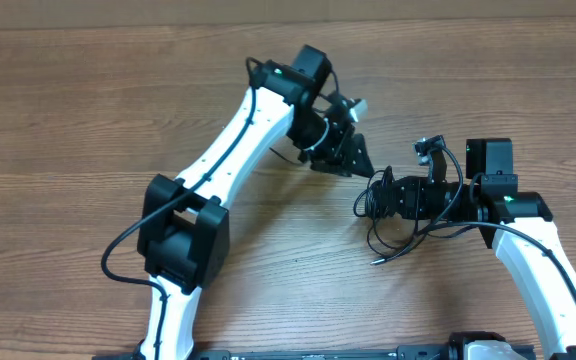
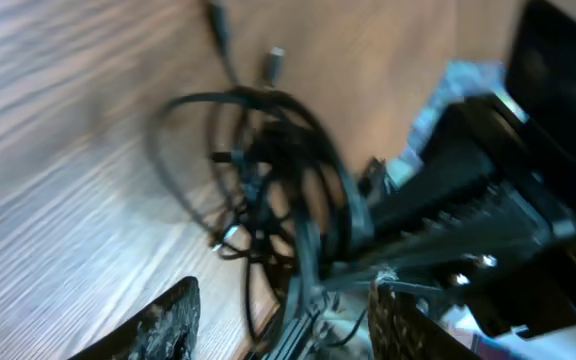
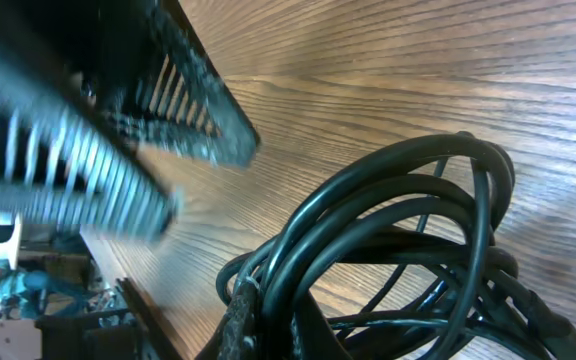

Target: Untangle cables

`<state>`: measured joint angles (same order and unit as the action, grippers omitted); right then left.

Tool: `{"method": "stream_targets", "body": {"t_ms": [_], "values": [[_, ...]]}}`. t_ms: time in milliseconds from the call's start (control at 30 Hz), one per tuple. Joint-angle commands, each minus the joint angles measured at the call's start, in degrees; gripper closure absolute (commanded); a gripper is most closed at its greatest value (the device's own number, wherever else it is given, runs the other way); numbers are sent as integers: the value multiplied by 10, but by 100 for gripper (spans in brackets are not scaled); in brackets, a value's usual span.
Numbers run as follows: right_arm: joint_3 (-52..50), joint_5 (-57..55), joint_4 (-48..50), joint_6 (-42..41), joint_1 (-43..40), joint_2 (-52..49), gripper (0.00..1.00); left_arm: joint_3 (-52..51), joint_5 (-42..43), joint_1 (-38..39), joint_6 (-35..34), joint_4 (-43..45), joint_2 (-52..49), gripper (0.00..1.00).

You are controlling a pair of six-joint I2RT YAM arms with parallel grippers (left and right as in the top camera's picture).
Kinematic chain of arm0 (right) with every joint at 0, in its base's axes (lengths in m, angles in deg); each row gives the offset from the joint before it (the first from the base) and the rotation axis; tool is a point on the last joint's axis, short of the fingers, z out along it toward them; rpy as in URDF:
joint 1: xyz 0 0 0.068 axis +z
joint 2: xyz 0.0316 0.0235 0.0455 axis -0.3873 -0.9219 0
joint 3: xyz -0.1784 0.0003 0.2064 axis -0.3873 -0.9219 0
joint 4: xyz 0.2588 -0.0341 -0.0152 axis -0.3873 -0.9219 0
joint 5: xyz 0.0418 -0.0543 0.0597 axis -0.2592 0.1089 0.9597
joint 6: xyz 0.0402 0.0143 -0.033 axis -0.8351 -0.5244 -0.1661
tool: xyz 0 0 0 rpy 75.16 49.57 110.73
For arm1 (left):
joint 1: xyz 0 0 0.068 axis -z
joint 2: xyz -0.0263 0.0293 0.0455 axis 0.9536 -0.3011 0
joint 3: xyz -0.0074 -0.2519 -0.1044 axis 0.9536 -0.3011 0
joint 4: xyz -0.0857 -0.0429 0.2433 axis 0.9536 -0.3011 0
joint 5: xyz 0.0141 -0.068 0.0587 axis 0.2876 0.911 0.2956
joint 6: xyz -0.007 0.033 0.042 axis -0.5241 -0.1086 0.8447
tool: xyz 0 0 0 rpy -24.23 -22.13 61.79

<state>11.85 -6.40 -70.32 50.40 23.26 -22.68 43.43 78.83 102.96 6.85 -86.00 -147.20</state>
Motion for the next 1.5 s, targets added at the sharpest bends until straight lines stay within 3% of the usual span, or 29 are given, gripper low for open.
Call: {"method": "stream_targets", "body": {"t_ms": [0, 300, 633, 733, 867, 1133, 1233, 1467], "values": [[5, 18, 6, -9, -1, 4, 96, 9, 42, 8, 63, -3, -2, 47], [5, 29, 39, -39, -2, 4, 96, 9, 32, 10, 73, -26, -2, 55], [5, 72, 68, -56, -2, 4, 96, 9, 24, 21, 105, -33, -2, 56], [5, 71, 70, -62, -2, 4, 96, 9, 24, 27, 118, -33, -2, 64], [5, 71, 72, -64, -2, 4, 96, 9, 19, 29, 121, -33, -2, 96], [5, 63, 71, -69, -2, 4, 96, 9, -23, 28, 121, -40, -2, 96], [5, -7, 57, -106, -2, 4, 96, 9, -53, 22, 121, -50, -2, 96], [5, -313, -51, -231, -2, 4, 96, 9, -96, -21, 121, -78, -2, 96]]}}
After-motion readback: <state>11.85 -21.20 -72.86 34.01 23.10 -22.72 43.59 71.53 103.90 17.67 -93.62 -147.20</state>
